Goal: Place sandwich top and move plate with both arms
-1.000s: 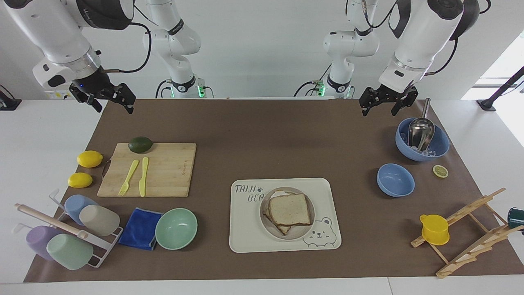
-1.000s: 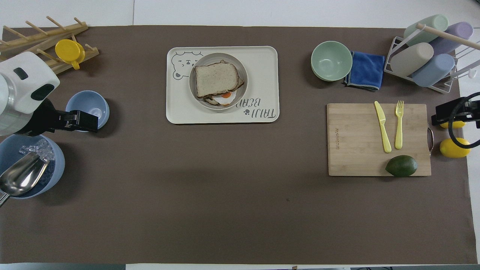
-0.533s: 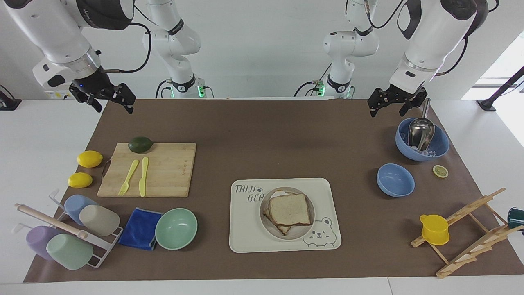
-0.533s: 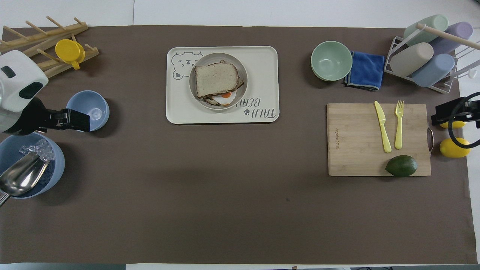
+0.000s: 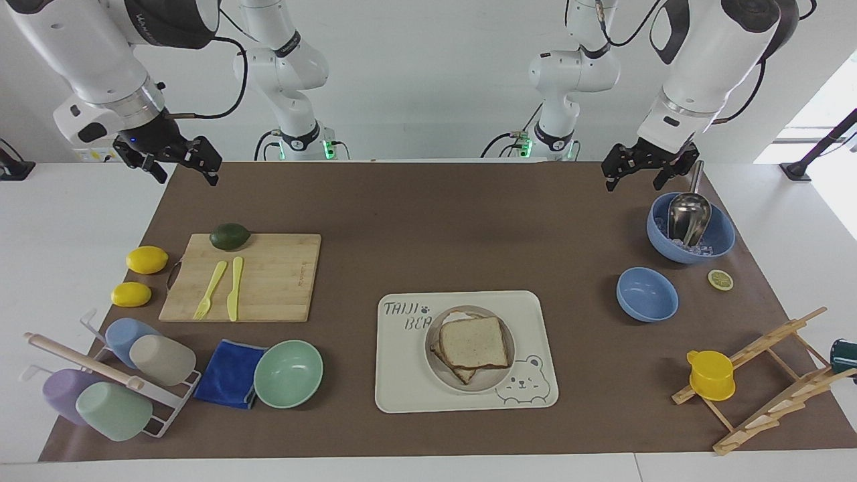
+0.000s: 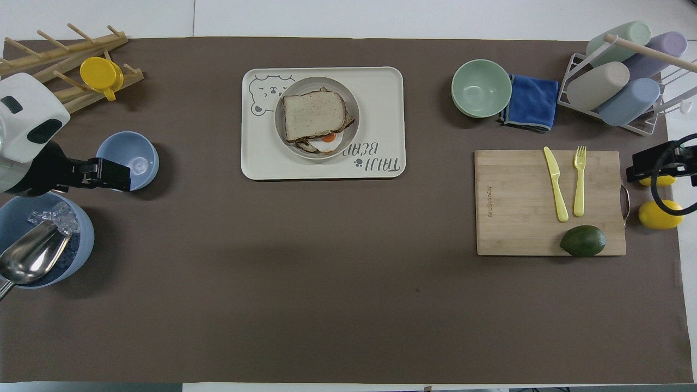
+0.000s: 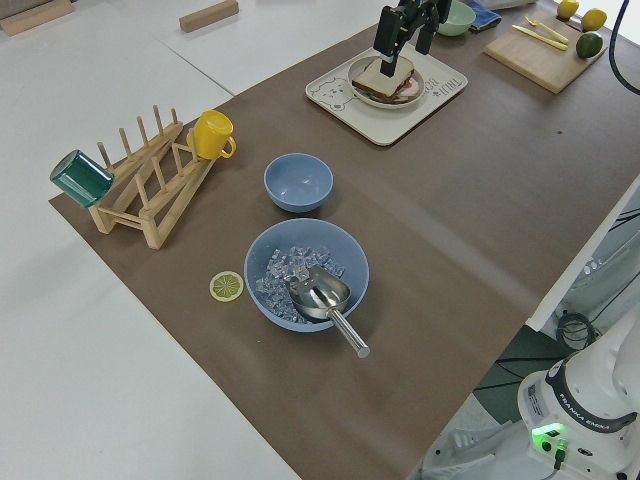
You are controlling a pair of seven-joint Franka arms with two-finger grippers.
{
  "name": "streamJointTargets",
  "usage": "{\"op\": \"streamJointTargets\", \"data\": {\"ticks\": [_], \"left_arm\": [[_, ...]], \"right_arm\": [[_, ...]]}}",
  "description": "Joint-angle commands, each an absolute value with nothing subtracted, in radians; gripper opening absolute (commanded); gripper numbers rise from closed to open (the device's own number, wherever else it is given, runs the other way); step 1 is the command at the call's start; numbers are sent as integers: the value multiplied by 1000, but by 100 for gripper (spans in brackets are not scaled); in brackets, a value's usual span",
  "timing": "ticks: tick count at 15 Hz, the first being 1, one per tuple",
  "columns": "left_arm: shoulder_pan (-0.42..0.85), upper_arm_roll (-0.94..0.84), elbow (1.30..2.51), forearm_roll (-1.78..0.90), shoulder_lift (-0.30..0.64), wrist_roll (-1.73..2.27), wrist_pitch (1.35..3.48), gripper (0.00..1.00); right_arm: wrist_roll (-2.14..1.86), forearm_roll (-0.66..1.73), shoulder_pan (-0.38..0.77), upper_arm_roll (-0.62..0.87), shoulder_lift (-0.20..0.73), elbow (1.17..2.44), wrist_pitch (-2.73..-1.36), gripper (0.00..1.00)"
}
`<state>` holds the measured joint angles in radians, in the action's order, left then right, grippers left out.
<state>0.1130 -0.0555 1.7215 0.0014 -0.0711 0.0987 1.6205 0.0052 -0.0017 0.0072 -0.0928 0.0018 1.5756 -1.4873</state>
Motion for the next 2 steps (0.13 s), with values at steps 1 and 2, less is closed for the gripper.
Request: {"op": "streamJointTargets", "data": {"ticks": [1,2], "left_arm": [[106,-58,1727,5,-78,97,1623,100],[106,-58,1727,5,-78,97,1623,100]], "right_arm": [[-3,17,3,-94,3,1574,-1473,100],[-3,15,5,-94,3,1574,-1473,100]]}}
